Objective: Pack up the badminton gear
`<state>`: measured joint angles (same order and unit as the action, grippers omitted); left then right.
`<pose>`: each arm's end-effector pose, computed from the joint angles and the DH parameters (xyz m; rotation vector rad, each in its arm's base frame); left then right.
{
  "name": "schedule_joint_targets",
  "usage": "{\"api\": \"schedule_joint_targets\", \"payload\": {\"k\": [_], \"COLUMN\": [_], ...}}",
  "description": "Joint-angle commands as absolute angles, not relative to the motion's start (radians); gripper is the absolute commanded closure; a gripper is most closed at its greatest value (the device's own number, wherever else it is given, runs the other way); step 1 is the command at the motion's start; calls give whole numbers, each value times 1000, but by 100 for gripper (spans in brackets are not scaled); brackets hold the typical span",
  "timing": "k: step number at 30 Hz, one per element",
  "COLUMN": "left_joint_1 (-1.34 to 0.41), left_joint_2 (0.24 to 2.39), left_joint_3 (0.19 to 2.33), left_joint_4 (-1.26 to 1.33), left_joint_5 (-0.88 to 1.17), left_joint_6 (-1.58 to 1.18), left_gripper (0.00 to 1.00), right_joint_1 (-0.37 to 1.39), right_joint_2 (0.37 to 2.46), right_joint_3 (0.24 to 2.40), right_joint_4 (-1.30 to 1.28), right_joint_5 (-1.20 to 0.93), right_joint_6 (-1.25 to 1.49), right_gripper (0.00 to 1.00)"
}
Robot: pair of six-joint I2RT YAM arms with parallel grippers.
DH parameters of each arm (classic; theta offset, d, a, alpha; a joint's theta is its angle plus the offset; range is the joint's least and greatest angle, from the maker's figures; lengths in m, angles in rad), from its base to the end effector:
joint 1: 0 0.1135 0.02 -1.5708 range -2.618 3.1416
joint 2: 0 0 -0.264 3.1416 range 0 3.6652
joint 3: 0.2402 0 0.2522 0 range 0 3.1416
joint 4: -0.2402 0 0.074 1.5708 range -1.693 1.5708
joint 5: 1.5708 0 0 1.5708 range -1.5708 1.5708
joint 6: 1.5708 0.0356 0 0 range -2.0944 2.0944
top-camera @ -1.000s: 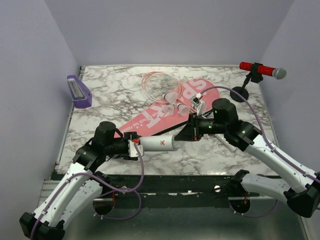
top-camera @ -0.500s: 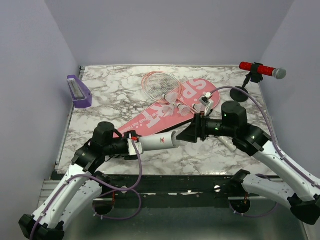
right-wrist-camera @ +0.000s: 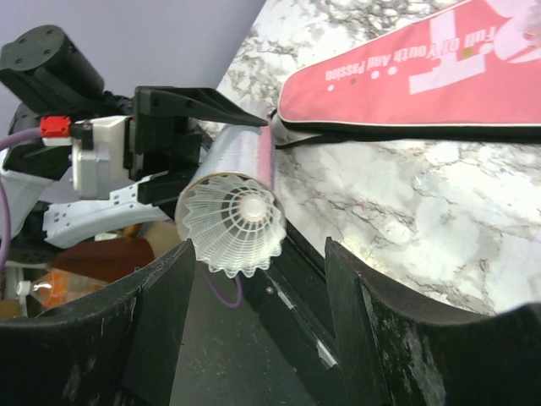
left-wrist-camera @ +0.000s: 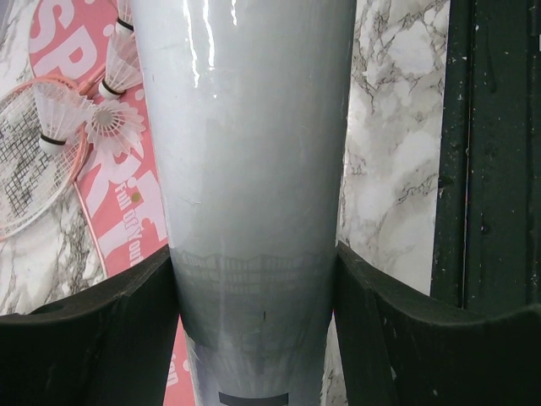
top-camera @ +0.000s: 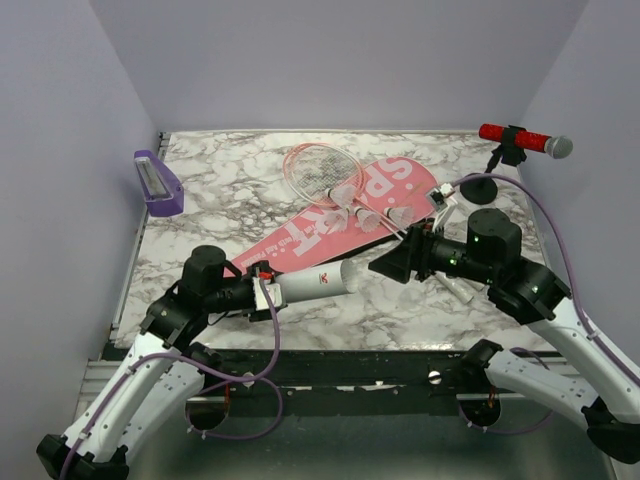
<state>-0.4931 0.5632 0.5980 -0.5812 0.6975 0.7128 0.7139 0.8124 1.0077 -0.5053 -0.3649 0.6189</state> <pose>0.1002 -0.0798 0.2703 1.4632 1.4080 -0.5964 0.1196 0.1204 0.3788 -0.3717 2.0275 1.2178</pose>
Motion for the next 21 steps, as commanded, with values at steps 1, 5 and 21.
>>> {"api": "schedule_joint_targets", "payload": {"k": [1, 5, 21], "left_joint_1": [-499, -499, -499], "left_joint_2": [545, 540, 554], "left_joint_3": [610, 617, 617], "left_joint_4": [-541, -543, -526], "left_joint_5": [749, 752, 755], "left_joint_6": [680, 672, 658], "left_gripper": [50, 50, 51], "right_joint_1": [718, 716, 719], "right_joint_2": [787, 802, 937], "right_joint_3": [1025, 982, 844], "right_joint_4": [-554, -535, -230], "right_joint_5": [-247, -207, -466], "right_joint_6": [606, 618, 709], "right_gripper": [29, 29, 30]}}
